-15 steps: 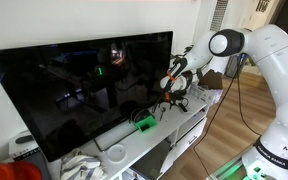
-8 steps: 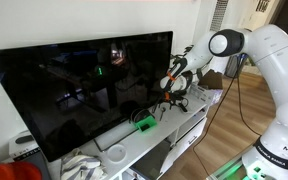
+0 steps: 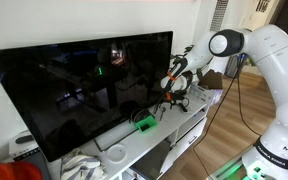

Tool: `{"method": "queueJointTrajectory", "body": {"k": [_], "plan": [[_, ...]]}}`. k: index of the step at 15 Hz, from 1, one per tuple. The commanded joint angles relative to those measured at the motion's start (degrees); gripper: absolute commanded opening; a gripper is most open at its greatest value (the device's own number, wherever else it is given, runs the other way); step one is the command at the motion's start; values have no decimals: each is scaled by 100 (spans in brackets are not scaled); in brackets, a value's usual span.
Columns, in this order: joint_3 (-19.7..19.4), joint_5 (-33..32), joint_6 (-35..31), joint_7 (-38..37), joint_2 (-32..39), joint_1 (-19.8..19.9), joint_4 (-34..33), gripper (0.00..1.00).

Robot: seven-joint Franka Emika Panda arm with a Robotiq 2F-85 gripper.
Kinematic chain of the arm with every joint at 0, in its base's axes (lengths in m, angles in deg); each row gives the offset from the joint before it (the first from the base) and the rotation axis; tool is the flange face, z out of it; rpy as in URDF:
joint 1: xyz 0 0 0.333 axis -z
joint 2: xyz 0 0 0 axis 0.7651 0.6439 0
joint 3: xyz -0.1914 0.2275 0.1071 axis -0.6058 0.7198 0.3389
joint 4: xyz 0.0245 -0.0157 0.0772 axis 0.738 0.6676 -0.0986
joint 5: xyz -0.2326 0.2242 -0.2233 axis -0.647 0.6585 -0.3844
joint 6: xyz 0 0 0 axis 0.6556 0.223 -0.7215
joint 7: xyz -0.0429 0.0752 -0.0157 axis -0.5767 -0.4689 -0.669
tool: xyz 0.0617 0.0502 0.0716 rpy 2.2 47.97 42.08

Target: Pick up the silver spoon from the tv stand and put it in the black glasses case

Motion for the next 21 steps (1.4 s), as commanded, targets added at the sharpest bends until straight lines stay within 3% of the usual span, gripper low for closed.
{"method": "queueJointTrajectory", "body": {"k": [1, 7, 10, 11, 12, 15, 18, 21], "plan": [[137, 95, 386, 668, 110, 303, -285, 100], [461, 205, 1015, 1697, 344, 878, -784, 100], [609, 257, 1469, 2056, 555, 1088, -1111, 83], [635, 283, 1566, 2154, 630, 1137, -1216, 82], [670, 324, 1674, 2263, 688, 1192, -1319, 70], [827, 503, 1964, 2666, 924, 1381, -1665, 56], [902, 613, 2017, 2995, 1179, 1470, -1974, 58], [933, 612, 1967, 3260, 1388, 1521, -2195, 51]]}}
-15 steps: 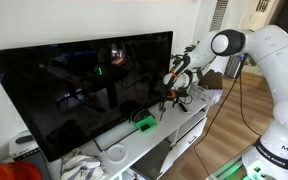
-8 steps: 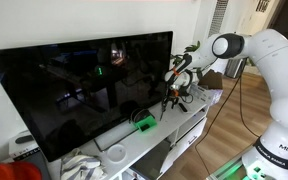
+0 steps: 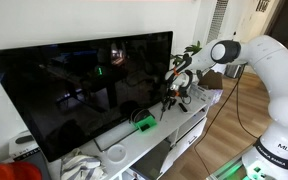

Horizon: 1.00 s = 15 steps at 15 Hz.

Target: Pick up the silver spoon from the tv stand and put it in the black glasses case

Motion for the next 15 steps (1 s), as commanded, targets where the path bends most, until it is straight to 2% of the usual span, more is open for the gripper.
{"method": "queueJointTrajectory", "body": {"k": [1, 3, 4, 6, 7, 8, 11, 13, 14, 15], "plan": [[153, 165, 138, 466, 374, 149, -483, 48], [213, 185, 152, 617, 484, 209, -603, 41], [242, 198, 216, 680, 511, 248, -637, 31], [295, 216, 257, 804, 550, 303, -685, 30], [321, 221, 252, 873, 578, 328, -715, 22], [343, 228, 266, 921, 584, 349, -711, 25], [416, 247, 237, 1076, 604, 385, -696, 18], [447, 257, 241, 1147, 609, 383, -680, 21], [476, 267, 233, 1186, 627, 380, -676, 29], [493, 277, 227, 1217, 628, 380, -669, 29]]}}
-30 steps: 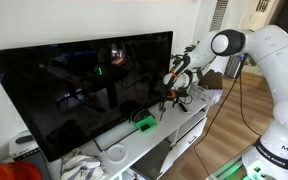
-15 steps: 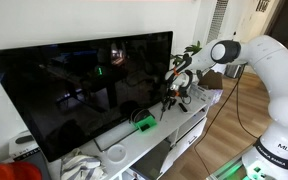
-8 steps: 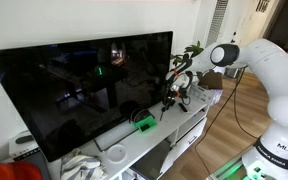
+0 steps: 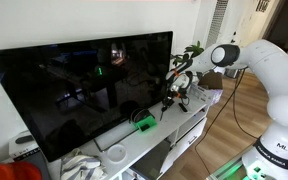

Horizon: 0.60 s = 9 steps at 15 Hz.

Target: Pick up the silver spoon from the tv stand and put it in the black glasses case

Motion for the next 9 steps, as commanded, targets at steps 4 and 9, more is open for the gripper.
{"method": "queueJointTrajectory", "body": {"k": [4, 9], "plan": [[204, 212, 61, 355, 162, 48, -110, 1], [278, 243, 54, 400, -72, 41, 144, 0]]}}
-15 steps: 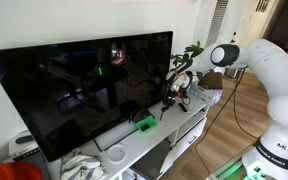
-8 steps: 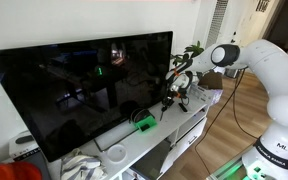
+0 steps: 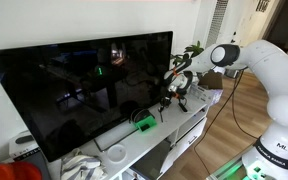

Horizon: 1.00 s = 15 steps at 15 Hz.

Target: Pick up the silver spoon from the tv stand and put it in the black glasses case

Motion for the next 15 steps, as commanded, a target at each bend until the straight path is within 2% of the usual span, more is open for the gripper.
{"method": "queueJointTrajectory", "body": {"k": [1, 6, 11, 15], "plan": [[31, 131, 42, 147, -174, 9, 227, 1], [-42, 169, 94, -194, -670, -53, 844, 1], [-19, 380, 622, -357, -1404, 46, 1553, 1], [-45, 1058, 793, -709, -2071, 54, 2213, 1]]}}
